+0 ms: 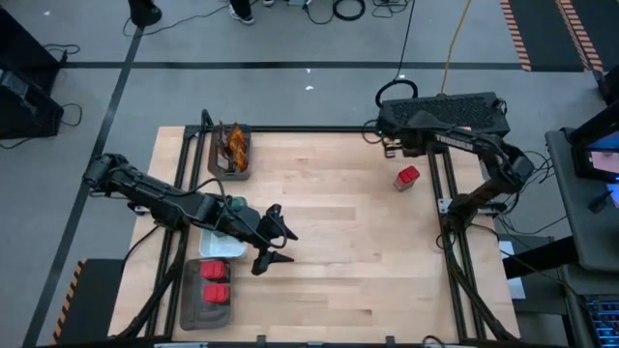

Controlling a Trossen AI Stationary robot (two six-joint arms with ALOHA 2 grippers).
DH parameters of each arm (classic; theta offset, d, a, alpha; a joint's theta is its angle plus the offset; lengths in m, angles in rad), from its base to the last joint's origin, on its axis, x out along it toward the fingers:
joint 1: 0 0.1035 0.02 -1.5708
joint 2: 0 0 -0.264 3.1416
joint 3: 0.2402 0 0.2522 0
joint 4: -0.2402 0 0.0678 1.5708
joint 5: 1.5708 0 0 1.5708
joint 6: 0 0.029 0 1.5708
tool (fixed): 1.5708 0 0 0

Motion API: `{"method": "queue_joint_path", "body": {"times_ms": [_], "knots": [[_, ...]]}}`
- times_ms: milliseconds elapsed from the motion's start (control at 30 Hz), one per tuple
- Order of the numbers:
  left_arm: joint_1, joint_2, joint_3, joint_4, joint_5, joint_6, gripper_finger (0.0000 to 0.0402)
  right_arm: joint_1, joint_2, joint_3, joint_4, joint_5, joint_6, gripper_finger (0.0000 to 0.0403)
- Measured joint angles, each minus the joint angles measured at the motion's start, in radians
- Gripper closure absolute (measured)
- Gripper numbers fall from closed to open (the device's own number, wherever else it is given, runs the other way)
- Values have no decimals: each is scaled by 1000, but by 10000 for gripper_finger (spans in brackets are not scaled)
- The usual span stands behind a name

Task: Sort spices by type
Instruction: Put the red seasoning can into the bottom left black bin

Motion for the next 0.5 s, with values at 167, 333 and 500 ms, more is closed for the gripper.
{"method": "queue_joint_path", "body": {"times_ms": [167,333,500], "knots": [[-16,0,0,0,-1,-14,107,-93,7,-1,-96,-4,-90,403],[-16,0,0,0,-6,-40,107,-133,8,-37,-86,-11,-158,403],[-16,0,0,0,-28,-57,107,-144,8,-188,-1,-82,-227,403]]}}
